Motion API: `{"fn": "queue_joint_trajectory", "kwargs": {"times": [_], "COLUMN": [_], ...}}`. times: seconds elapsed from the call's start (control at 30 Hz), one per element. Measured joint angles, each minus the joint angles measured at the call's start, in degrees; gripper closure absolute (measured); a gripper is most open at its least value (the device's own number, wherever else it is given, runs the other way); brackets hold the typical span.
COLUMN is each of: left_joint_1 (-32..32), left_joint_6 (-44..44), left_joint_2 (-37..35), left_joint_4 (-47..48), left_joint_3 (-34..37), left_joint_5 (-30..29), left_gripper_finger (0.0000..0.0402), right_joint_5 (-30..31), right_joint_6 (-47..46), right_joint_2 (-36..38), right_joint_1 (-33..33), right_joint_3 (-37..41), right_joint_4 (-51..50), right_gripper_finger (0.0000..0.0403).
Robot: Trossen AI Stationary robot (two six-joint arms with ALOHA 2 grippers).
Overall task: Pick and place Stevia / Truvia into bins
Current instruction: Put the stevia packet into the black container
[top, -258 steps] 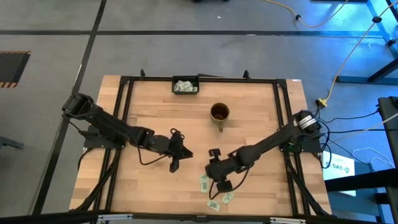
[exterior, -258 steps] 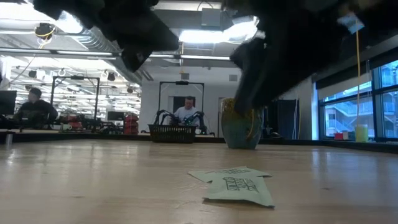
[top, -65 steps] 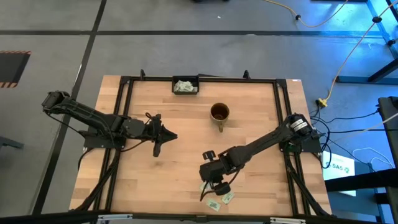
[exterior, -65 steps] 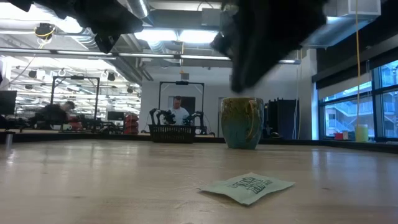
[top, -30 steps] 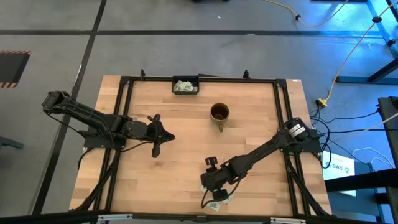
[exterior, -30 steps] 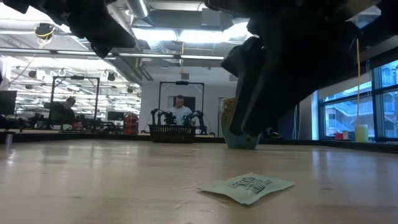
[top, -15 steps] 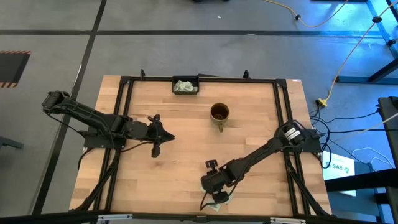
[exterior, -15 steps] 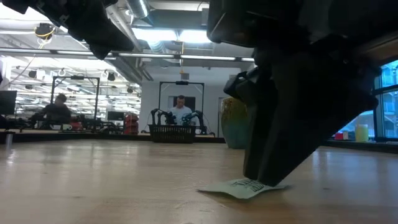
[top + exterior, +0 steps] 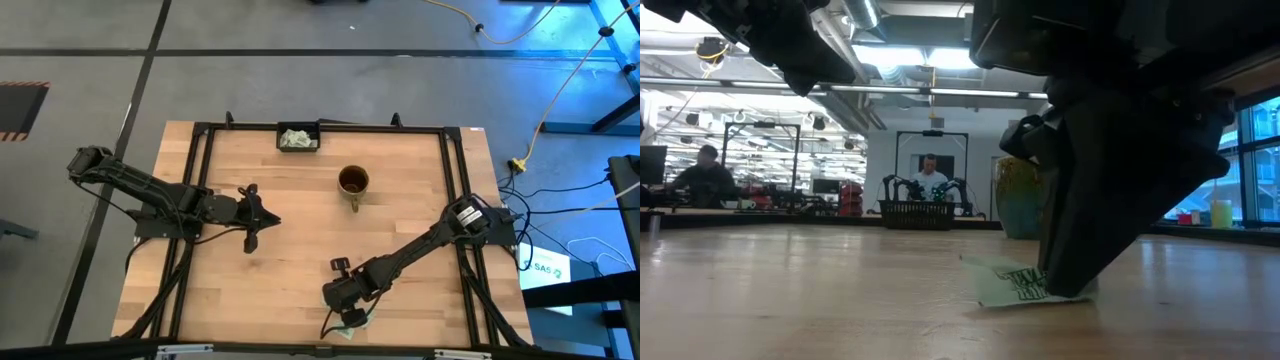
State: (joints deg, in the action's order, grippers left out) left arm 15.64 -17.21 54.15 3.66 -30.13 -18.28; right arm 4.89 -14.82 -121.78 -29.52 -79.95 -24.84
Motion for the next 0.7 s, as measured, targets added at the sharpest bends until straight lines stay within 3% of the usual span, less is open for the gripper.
{"fn": "queue_joint_trajectory", "kwargs": {"times": [0.17,0.3,0.57,0.7], "left_joint_1": [0.0,0.0,0.0,0.0], "left_joint_6": [0.0,0.0,0.0,0.0], "left_joint_2": [0.0,0.0,0.0,0.0], "left_joint_4": [0.0,0.0,0.0,0.0], "left_joint_3": [0.0,0.0,0.0,0.0], "left_joint_5": [0.0,0.3,0.7,4.9], "left_gripper_finger": [0.0368,0.0368,0.0368,0.0368], "right_joint_5": [0.0,-0.1,1.4,5.1], "right_joint_6": [0.1,1.6,6.5,9.1], "right_joint_2": [-0.3,-0.7,-0.6,-0.5], "right_joint_1": [0.0,0.8,6.1,10.1], "right_joint_3": [-2.7,-8.2,-23.6,-33.8], "right_joint_4": [-2.6,-12.9,-29.7,-39.2], "right_gripper_finger": [0.0397,0.0398,0.0392,0.0392]}}
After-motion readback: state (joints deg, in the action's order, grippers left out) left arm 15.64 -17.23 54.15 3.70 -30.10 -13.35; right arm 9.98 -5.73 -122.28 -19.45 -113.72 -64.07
